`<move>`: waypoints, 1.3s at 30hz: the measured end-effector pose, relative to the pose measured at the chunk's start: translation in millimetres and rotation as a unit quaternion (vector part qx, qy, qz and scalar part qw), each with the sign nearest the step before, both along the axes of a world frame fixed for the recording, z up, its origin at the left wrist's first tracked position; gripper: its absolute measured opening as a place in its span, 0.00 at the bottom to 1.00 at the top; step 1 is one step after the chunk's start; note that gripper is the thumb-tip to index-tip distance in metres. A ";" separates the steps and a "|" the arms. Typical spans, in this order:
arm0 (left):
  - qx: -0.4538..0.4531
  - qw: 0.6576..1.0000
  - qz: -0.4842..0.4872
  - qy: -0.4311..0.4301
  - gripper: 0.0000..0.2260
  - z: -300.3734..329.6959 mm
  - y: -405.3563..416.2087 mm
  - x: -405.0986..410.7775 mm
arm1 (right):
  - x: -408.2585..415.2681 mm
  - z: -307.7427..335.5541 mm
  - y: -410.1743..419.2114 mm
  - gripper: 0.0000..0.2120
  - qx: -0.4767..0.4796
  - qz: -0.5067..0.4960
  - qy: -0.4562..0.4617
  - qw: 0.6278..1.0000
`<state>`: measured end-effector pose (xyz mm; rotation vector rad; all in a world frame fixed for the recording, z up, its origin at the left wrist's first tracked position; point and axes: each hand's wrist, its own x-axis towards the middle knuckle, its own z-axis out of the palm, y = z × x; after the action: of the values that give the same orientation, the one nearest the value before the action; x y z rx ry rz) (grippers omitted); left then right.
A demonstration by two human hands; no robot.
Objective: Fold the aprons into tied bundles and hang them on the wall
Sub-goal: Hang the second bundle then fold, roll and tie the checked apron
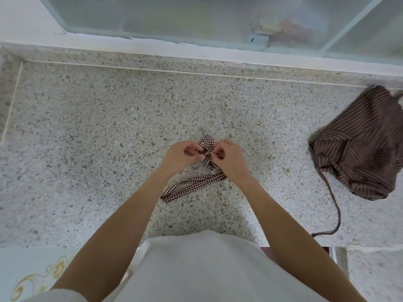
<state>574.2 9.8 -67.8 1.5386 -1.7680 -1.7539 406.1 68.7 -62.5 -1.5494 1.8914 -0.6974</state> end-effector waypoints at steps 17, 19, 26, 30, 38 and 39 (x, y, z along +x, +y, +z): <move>-0.309 0.926 -0.094 -0.192 0.07 -6.3 14.0 24.8 | -15.6 1.3 27.1 0.04 0.033 -0.027 0.046 0.998; -0.378 0.909 -0.083 -0.158 0.09 0.5 21.4 30.5 | -16.5 9.8 46.4 0.06 -0.020 -0.030 0.049 0.998; -0.263 0.840 -0.422 -0.219 0.20 0.0 70.6 40.5 | 27.4 -17.8 117.2 0.16 -0.007 0.088 0.166 0.982; -0.309 0.807 -0.434 -0.257 0.17 -8.3 80.3 52.0 | 53.4 -25.4 128.7 0.21 0.077 0.064 0.235 0.967; -0.317 0.769 -0.489 -0.263 0.11 2.8 87.4 63.8 | 55.0 -18.2 184.2 0.11 0.049 -0.107 0.252 0.961; -0.296 0.797 -0.471 -0.235 0.12 7.6 92.6 59.9 | 53.1 -13.3 191.6 0.12 0.048 -0.131 0.240 0.961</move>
<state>634.1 102.4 -60.2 0.8624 -3.3032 -0.8007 459.2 260.3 -75.8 -1.5165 2.4815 -0.3437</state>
